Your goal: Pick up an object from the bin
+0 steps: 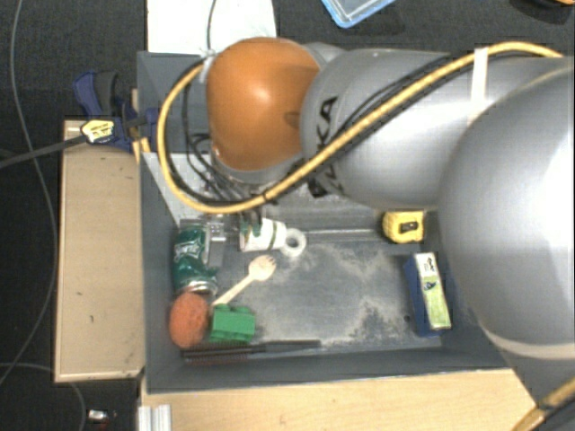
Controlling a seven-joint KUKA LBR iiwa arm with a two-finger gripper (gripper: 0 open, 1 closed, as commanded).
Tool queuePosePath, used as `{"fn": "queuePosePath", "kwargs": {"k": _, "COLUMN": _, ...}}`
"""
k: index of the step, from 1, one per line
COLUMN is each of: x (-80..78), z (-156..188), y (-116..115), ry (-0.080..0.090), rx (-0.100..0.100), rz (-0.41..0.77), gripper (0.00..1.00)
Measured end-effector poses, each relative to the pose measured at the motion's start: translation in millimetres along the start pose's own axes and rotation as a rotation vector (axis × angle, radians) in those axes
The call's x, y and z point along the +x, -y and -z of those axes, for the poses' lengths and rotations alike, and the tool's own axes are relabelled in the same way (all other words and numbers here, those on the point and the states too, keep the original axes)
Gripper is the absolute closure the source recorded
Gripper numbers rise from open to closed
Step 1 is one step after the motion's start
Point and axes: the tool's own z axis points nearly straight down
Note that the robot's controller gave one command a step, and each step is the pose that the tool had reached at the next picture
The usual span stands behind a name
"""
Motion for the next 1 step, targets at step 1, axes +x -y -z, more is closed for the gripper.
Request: {"fn": "queuePosePath", "kwargs": {"k": 1, "x": -2.0, "z": 5.2, "y": 1.7, "ry": 0.008, "rx": -0.002, "rz": -0.007, "gripper": 0.00}}
